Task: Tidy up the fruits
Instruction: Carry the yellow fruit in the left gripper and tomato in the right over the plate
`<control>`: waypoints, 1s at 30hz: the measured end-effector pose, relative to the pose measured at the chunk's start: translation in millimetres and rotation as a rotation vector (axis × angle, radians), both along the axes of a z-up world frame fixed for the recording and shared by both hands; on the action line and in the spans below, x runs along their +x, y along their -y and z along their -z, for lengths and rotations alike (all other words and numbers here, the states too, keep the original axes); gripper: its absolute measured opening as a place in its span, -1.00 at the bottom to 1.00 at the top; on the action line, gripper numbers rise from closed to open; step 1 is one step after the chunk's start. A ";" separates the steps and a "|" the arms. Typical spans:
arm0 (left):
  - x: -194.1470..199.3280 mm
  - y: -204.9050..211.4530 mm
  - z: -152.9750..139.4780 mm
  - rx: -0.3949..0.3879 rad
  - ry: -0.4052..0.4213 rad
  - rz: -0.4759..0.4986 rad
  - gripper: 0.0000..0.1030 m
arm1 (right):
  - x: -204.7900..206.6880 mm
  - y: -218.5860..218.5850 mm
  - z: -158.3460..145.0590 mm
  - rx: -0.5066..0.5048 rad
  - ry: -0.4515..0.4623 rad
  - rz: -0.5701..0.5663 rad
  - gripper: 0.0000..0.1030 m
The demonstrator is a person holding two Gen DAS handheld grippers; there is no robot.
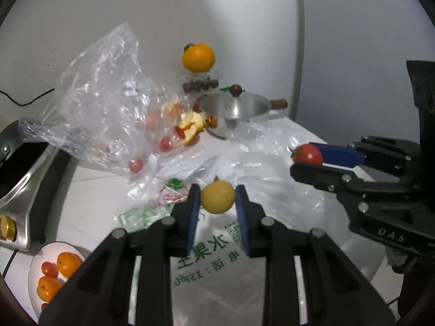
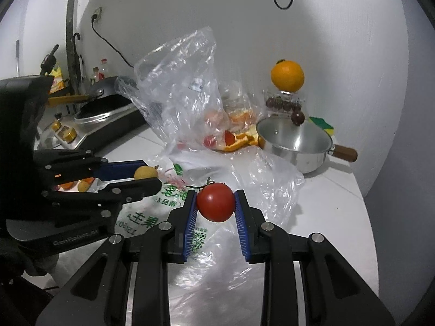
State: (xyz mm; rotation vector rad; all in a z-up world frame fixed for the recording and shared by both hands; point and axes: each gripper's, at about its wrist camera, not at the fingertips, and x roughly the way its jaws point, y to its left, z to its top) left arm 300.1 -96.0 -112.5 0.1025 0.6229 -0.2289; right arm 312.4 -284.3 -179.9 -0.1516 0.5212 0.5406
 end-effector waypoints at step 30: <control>-110.5 -94.1 -43.7 -0.057 0.181 -0.042 -0.48 | -68.6 -90.3 -43.3 -0.052 0.079 -0.022 -0.43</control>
